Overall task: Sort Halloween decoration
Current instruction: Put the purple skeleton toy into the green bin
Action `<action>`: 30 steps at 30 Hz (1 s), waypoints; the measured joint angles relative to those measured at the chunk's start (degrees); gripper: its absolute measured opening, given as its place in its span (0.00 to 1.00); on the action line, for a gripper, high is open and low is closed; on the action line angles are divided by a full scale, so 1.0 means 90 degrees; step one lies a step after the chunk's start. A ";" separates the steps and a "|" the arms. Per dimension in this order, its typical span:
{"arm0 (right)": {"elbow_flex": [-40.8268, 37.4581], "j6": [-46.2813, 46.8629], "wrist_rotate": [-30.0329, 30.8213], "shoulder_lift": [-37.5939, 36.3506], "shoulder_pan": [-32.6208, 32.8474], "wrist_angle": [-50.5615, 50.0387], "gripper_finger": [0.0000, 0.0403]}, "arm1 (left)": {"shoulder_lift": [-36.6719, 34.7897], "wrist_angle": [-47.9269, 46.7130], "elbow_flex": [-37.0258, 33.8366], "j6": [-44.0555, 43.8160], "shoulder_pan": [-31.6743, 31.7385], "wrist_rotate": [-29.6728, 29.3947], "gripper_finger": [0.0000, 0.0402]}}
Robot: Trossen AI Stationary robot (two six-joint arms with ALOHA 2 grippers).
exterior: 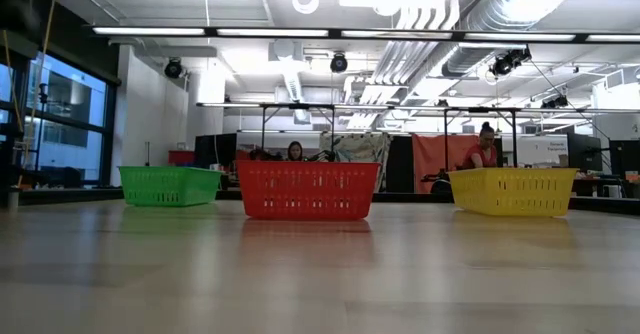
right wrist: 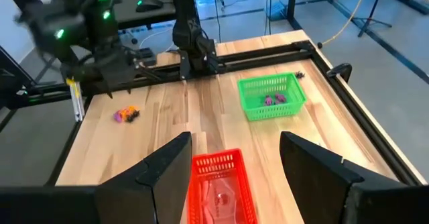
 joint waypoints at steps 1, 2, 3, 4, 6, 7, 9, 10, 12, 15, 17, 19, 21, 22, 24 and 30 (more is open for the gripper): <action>0.0000 -0.0009 -0.0001 -0.0004 -0.0005 0.0007 0.55 | 0.0224 0.0003 0.0000 -0.0225 -0.0099 0.0168 0.43; 0.0000 -0.0042 -0.0001 -0.0010 -0.0008 0.0015 0.55 | 0.0440 0.0014 0.0000 -0.0413 -0.0186 0.0355 0.43; 0.0000 -0.0071 0.0001 -0.0010 -0.0008 0.0015 0.55 | 0.0634 0.0030 0.0000 -0.0547 -0.0264 0.0535 0.43; 0.0000 -0.0098 -0.0001 -0.0007 -0.0010 0.0012 0.55 | 0.0835 0.0038 0.0000 -0.0660 -0.0351 0.0702 0.43; 0.0000 -0.0106 -0.0001 -0.0007 -0.0010 0.0016 0.55 | 0.1176 0.0073 0.0000 -0.0851 -0.0510 0.0901 0.43; 0.0000 -0.0105 -0.0001 -0.0007 -0.0010 0.0017 0.55 | 0.1337 0.0124 -0.0001 -0.0938 -0.0593 0.0939 0.43; 0.0000 -0.0113 -0.0001 -0.0007 -0.0010 0.0015 0.55 | 0.1595 0.0289 -0.0005 -0.1063 -0.0719 0.0984 0.43; 0.0000 -0.0113 -0.0001 -0.0007 -0.0010 0.0016 0.55 | 0.1702 0.0405 -0.0005 -0.1121 -0.0769 0.0984 0.43; 0.0000 -0.0113 0.0007 -0.0007 -0.0010 0.0017 0.55 | 0.1896 0.0652 -0.0005 -0.1227 -0.0845 0.0982 0.43; 0.0000 -0.0116 0.0116 -0.0007 -0.0010 0.0017 0.55 | 0.2101 0.0954 -0.0005 -0.1406 -0.0929 0.0956 0.43; 0.0000 -0.0117 0.0222 -0.0007 -0.0010 0.0015 0.55 | 0.2186 0.1056 -0.0005 -0.1515 -0.0969 0.0944 0.43; 0.0000 -0.0118 0.0338 -0.0007 -0.0010 0.0017 0.55 | 0.2239 0.1137 -0.0005 -0.1537 -0.1008 0.0869 0.43; 0.0000 -0.0118 0.0390 -0.0007 -0.0013 0.0015 0.55 | 0.2264 0.1192 -0.0005 -0.1534 -0.1051 0.0770 0.43; 0.0000 -0.0118 0.0394 -0.0007 -0.0013 0.0015 0.55 | 0.2283 0.1190 -0.0005 -0.1534 -0.1066 0.0714 0.43; 0.0000 -0.0118 0.0393 -0.0007 -0.0013 0.0015 0.55 | 0.2317 0.1192 -0.0005 -0.1532 -0.1099 0.0633 0.43; 0.0000 -0.0118 0.0392 -0.0007 -0.0013 0.0010 0.55 | 0.2318 0.1015 -0.0005 -0.1049 -0.1223 0.0146 0.43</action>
